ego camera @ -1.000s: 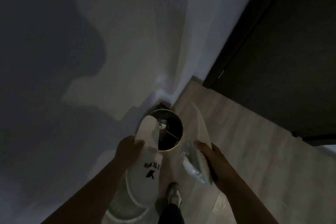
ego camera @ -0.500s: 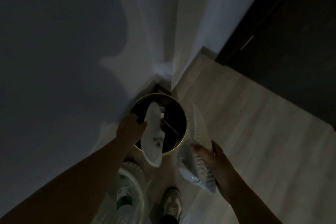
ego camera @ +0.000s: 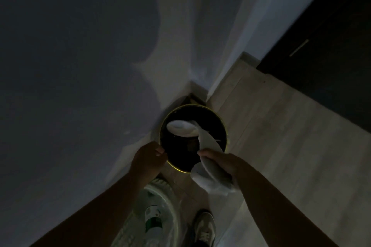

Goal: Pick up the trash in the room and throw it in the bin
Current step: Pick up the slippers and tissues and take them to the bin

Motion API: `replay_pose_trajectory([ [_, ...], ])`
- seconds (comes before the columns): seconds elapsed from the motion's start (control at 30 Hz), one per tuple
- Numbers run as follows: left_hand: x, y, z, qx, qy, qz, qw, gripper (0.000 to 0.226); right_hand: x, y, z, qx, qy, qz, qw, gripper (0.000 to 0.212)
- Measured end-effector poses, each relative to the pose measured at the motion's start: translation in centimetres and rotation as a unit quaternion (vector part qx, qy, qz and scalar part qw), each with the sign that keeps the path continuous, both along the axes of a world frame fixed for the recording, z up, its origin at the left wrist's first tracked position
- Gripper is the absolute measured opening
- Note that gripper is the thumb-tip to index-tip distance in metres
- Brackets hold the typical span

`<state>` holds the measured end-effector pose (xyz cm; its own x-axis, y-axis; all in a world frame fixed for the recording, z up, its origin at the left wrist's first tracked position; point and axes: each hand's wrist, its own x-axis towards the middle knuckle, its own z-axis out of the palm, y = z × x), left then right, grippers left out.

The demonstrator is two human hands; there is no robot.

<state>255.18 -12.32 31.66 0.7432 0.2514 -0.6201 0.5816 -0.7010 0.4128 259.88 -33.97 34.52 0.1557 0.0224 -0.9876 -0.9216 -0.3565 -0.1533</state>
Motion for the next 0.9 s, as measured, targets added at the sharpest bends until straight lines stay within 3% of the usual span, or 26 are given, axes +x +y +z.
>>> replay_pose_trajectory([
  [0.1,-1.0,1.3,-0.3,0.009,-0.008,-0.008,1.000,0.005,1.1,1.9,-0.9,0.015,0.023,0.013,1.000,0.058],
  [0.17,-1.6,2.1,-0.6,0.019,-0.018,-0.015,1.000,0.009,1.7,3.4,-1.9,-0.018,-0.023,0.043,0.999,0.063],
  [0.3,-2.6,3.1,-0.6,0.020,-0.039,0.031,0.999,0.006,2.1,4.1,-7.0,-0.099,-0.175,-0.027,0.979,0.113],
  [0.37,-2.9,3.5,-0.4,0.006,-0.037,0.045,0.998,0.012,2.0,4.6,-6.7,-0.133,-0.216,-0.062,0.965,0.116],
  [0.47,-3.4,4.0,0.2,-0.013,-0.037,0.054,0.998,0.014,0.4,5.0,-3.9,-0.144,-0.245,-0.034,0.958,0.086],
  [0.6,-4.1,4.1,1.9,0.003,-0.070,0.003,0.998,0.021,-1.8,3.6,-2.7,-0.142,-0.249,0.138,0.948,0.023],
  [0.73,-4.4,4.3,5.2,0.006,-0.062,-0.037,0.997,0.008,-3.3,2.4,0.9,-0.167,-0.299,0.289,0.894,0.035],
  [0.9,-3.7,4.5,12.7,0.049,-0.107,-0.112,0.987,0.019,-3.6,1.8,10.3,-0.194,-0.339,0.428,0.815,0.042],
])
